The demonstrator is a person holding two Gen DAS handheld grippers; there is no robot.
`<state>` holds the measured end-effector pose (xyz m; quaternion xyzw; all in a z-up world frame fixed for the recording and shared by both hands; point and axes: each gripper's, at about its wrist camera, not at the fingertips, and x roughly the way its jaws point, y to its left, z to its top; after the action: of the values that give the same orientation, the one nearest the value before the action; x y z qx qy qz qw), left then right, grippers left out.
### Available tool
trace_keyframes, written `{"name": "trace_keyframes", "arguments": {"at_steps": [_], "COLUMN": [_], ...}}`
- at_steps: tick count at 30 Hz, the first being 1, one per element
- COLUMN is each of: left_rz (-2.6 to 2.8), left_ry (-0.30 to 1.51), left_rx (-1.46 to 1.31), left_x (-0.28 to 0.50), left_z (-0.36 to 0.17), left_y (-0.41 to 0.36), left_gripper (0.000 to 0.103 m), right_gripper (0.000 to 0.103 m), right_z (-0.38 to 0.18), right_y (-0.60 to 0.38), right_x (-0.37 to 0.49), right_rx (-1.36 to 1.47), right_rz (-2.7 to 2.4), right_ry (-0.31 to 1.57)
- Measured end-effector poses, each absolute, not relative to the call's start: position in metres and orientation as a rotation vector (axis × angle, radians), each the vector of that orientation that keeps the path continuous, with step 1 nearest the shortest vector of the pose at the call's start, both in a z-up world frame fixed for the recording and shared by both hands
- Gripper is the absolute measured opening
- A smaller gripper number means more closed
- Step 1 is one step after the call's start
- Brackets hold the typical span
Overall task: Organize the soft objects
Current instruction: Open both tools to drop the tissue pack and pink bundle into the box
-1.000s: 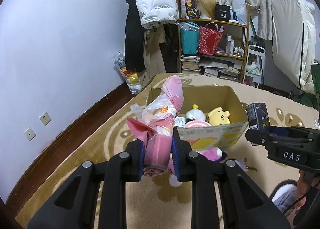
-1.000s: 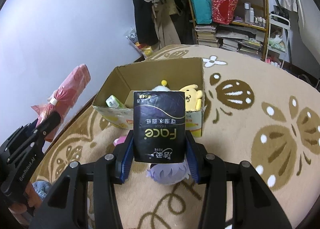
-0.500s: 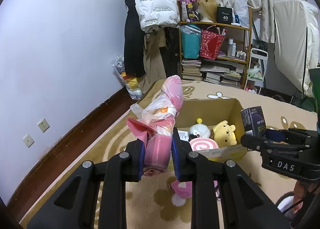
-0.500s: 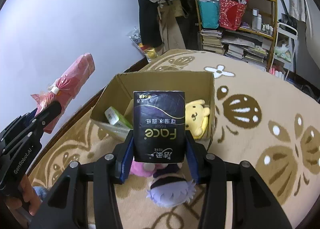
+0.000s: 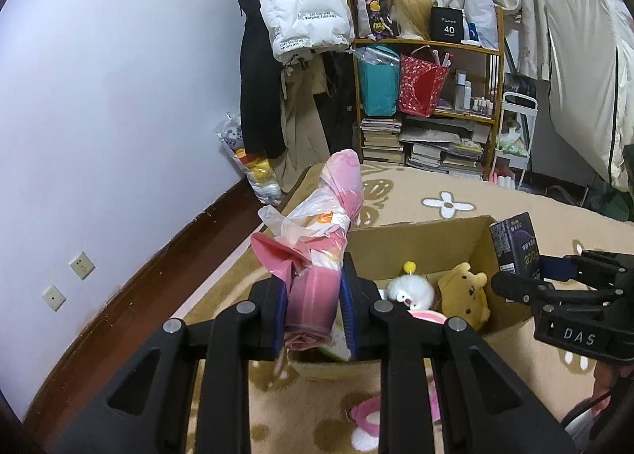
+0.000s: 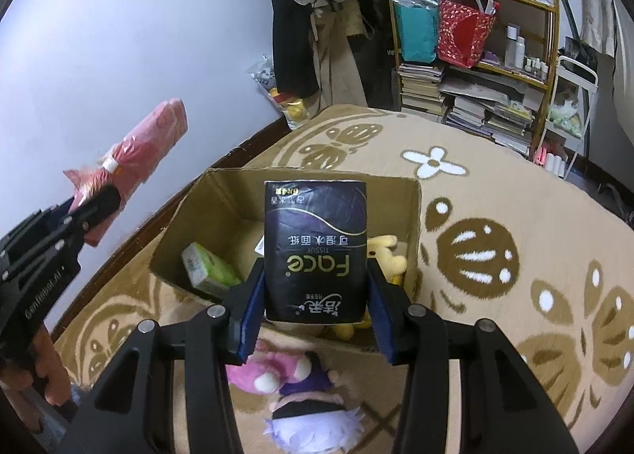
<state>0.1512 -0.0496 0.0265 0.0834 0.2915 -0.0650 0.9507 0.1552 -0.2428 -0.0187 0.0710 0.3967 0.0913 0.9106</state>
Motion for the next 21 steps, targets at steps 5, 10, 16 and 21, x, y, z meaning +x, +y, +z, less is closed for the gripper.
{"name": "trace_keyframes", "arguments": {"at_steps": [5,10,16,21], "left_rz": [-0.154,-0.175,-0.199,-0.197], "left_ry": [0.622,0.648,0.695,0.757], "left_rx": [0.132,0.118,0.075,0.055], "left_x": [0.162,0.171,0.182,0.193], "left_z": [0.019,0.005,-0.012,-0.029], "left_y": [-0.051,-0.057,-0.056,-0.055], "left_gripper": [0.022,0.022,0.022,0.024], "right_gripper": [0.050,0.050,0.050,0.050], "right_z": [-0.020,-0.025,-0.036,-0.045], "right_y": [-0.243,-0.242,-0.238,-0.235], "right_x": [0.167,0.173,0.179,0.182], "right_rx": [0.126,0.143,0.152,0.154], "right_rz": [0.197,0.206,0.223,0.231], "right_ry": [0.823,0.816,0.812,0.820]}}
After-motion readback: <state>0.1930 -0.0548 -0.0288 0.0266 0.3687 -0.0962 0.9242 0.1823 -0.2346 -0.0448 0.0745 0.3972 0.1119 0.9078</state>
